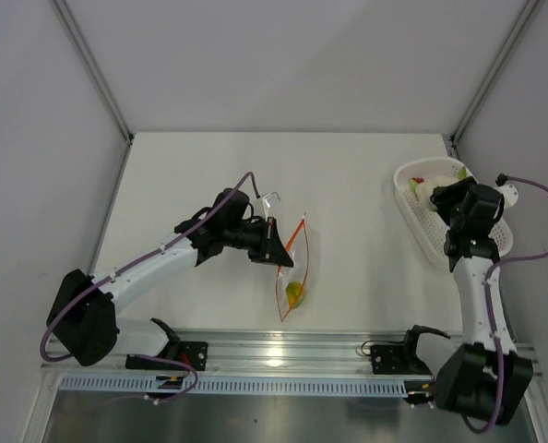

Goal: Place the food in the zip-top bag and seal the zipper
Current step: Pick up the fake vegetable from the bin, then place the fake vegetable in the zipper food storage bag.

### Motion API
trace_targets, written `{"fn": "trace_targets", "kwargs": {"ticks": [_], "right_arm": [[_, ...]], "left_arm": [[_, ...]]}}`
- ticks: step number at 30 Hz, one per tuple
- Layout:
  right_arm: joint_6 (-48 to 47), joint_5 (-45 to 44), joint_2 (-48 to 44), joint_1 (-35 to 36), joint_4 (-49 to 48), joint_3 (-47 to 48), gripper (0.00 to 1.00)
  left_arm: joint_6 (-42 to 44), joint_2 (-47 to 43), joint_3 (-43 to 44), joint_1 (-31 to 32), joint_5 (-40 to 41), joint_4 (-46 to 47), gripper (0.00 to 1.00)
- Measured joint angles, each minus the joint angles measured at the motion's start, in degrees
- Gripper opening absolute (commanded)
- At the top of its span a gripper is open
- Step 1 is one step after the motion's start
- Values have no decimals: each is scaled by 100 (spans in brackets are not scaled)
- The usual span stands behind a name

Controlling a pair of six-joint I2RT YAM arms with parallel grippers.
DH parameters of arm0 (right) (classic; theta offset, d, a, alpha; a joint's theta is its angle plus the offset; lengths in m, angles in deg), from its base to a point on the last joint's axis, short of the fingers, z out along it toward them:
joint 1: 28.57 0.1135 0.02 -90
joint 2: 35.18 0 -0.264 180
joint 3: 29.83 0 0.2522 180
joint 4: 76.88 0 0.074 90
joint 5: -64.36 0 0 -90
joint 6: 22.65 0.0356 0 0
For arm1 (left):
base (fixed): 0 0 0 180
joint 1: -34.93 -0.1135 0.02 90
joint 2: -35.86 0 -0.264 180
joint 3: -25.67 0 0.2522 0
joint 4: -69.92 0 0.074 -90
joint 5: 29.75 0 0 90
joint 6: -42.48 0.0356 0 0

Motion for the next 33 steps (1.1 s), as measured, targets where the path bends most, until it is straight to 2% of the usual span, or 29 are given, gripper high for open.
{"fn": "trace_targets", "kwargs": {"ticks": [8,15,26,33], "right_arm": [[-726,1759,-2135,1025,1480,205,0],[-433,3106,-3189,2055,2306,396,0],[310,3821,-3287,3289,2479,437,0],[212,3429,-2529,4583,2461,529,0]], "left_arm": [[-258,-203,-332,72,-127,304,1],[-713,-415,-855,496,-184,826,0],[-1117,-400,-776,667,-9,1207,1],[-1215,177,39,713,2,1252,1]]}}
